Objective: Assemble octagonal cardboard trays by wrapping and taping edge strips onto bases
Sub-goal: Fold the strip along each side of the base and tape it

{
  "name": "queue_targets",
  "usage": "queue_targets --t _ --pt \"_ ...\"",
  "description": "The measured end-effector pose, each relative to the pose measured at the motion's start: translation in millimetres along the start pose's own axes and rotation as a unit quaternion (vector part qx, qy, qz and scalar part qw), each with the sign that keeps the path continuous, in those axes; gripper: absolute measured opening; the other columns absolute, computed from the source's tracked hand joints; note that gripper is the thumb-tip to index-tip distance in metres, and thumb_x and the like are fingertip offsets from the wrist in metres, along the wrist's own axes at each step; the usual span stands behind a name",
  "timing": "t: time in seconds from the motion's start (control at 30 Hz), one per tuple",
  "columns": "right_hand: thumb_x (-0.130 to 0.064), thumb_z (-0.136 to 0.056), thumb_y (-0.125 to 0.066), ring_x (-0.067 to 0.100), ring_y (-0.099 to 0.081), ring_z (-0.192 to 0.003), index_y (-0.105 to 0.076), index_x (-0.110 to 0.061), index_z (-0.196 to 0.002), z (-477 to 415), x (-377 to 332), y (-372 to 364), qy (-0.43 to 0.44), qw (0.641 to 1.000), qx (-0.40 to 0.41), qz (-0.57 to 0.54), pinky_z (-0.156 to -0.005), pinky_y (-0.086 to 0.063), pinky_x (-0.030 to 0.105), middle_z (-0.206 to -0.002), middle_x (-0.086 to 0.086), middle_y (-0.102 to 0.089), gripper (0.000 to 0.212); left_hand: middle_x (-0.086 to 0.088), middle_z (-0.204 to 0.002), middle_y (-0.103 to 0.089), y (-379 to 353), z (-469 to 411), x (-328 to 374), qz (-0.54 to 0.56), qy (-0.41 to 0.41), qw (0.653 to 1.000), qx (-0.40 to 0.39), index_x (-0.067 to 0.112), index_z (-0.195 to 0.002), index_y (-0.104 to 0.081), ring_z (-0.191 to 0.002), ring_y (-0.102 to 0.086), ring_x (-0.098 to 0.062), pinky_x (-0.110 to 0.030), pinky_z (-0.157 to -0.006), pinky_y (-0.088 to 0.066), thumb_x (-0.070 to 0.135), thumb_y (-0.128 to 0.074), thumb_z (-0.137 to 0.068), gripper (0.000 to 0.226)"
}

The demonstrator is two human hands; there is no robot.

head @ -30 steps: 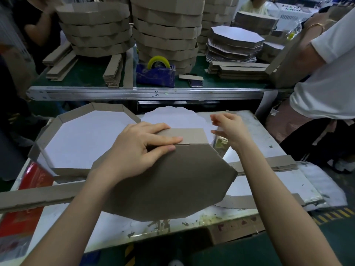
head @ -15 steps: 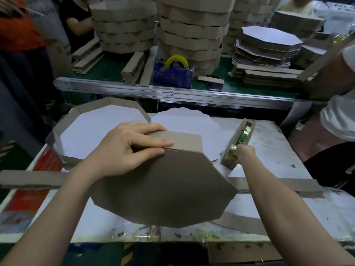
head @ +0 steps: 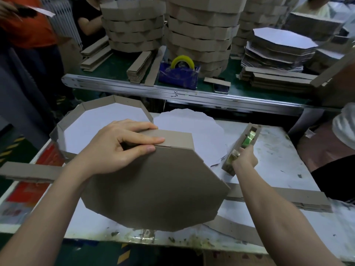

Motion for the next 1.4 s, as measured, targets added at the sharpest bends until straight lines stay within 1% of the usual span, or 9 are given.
queue_targets --t 0.13,0.37,0.47,0.57,0.73,0.93,1.0,1.1,1.4 --pt "-0.034 -0.079 -0.055 0.017 -0.052 -0.057 -0.066 -0.013 -0.07 8.6 16.9 4.4 0.008 0.997 -0.005 -0.081 -0.043 -0.037 0.022 -0.073 -0.001 -0.065 0.025 0.016 -0.126 -0.063 0.2 0.0 -0.4 -0.001 0.001 1.0 0.008 0.047 -0.113 -0.068 -0.116 -0.057 -0.01 -0.051 -0.095 -0.046 0.051 -0.057 -0.085 0.03" --pt "-0.025 -0.09 -0.066 0.012 -0.049 -0.052 -0.056 -0.013 -0.071 13.2 24.7 7.2 0.059 0.998 -0.017 -0.013 -0.034 -0.033 0.012 -0.065 -0.003 -0.055 0.025 0.013 -0.126 -0.063 -0.4 -0.3 -2.3 -0.006 0.006 1.0 0.015 0.048 -0.112 -0.067 -0.117 -0.057 -0.011 -0.052 -0.095 -0.046 0.053 -0.055 -0.084 0.031" --pt "-0.024 -0.09 -0.072 0.016 -0.06 -0.076 -0.066 -0.011 -0.09 5.5 36.4 14.4 0.063 0.997 -0.04 0.014 -0.064 -0.051 0.021 -0.093 0.002 -0.067 0.014 0.013 -0.126 -0.063 0.3 0.0 -2.5 -0.004 0.008 1.0 0.015 0.049 -0.112 -0.066 -0.117 -0.056 -0.01 -0.051 -0.096 -0.046 0.054 -0.054 -0.084 0.031" --pt "-0.017 -0.09 -0.073 0.017 -0.061 -0.1 -0.07 -0.008 -0.114 -3.3 46.0 25.3 0.07 0.995 -0.058 0.03 -0.096 -0.051 0.028 -0.122 0.002 -0.066 0.026 0.014 -0.126 -0.063 -0.5 -0.9 -1.8 -0.004 0.008 1.0 0.014 0.049 -0.111 -0.066 -0.117 -0.056 -0.009 -0.05 -0.096 -0.046 0.054 -0.054 -0.084 0.031" --pt "-0.013 -0.088 -0.076 0.008 -0.063 -0.085 -0.072 -0.008 -0.1 -7.9 40.3 29.3 0.106 0.987 -0.091 0.075 -0.076 -0.051 0.014 -0.123 0.004 -0.068 0.013 0.013 -0.126 -0.063 -0.4 -3.8 -2.6 0.0 0.008 1.0 0.016 0.048 -0.111 -0.067 -0.117 -0.057 -0.01 -0.05 -0.096 -0.046 0.053 -0.054 -0.084 0.031" --pt "-0.013 -0.092 -0.068 0.024 -0.062 -0.106 -0.066 -0.007 -0.07 -16.5 38.0 50.7 0.121 0.976 -0.071 0.164 -0.101 -0.048 0.035 -0.126 0.011 -0.067 0.023 0.015 -0.126 -0.063 -0.1 -1.9 -5.2 -0.003 0.004 1.0 0.015 0.052 -0.112 -0.066 -0.117 -0.056 -0.007 -0.049 -0.096 -0.047 0.055 -0.054 -0.084 0.031" --pt "-0.017 -0.093 -0.067 0.032 -0.064 -0.097 -0.069 -0.003 -0.08 -5.4 31.9 52.3 0.161 0.972 -0.052 0.165 -0.092 -0.053 0.041 -0.107 0.019 -0.071 0.02 0.015 -0.126 -0.063 -0.4 -1.7 -4.9 -0.009 0.004 1.0 0.015 0.052 -0.113 -0.065 -0.117 -0.056 -0.007 -0.048 -0.096 -0.047 0.056 -0.053 -0.085 0.031" --pt "-0.021 -0.095 -0.065 0.021 -0.063 -0.089 -0.069 -0.014 -0.088 25.3 18.8 49.5 0.228 0.962 -0.042 0.146 -0.08 -0.054 0.031 -0.086 0.002 -0.068 0.011 0.013 -0.126 -0.063 -1.3 0.0 -3.9 -0.016 0.001 1.0 0.017 0.051 -0.113 -0.065 -0.115 -0.057 -0.008 -0.048 -0.095 -0.046 0.054 -0.053 -0.086 0.03" --pt "-0.021 -0.094 -0.068 0.001 -0.062 -0.064 -0.068 -0.011 -0.125 161.9 -49.8 -11.2 0.345 0.883 -0.247 0.203 -0.061 -0.051 0.013 -0.078 -0.009 -0.072 0.033 0.009 -0.123 -0.066 2.6 7.7 2.0 0.003 -0.002 0.999 0.045 0.045 -0.108 -0.068 -0.112 -0.06 -0.012 -0.045 -0.095 -0.047 0.044 -0.064 -0.083 0.026"
Point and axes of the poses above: each hand's wrist, its own z-axis away from the middle knuckle, its own y-axis out of the back of the hand, x = y × z, the point moved 5 cm from there along -z, towards the middle knuckle
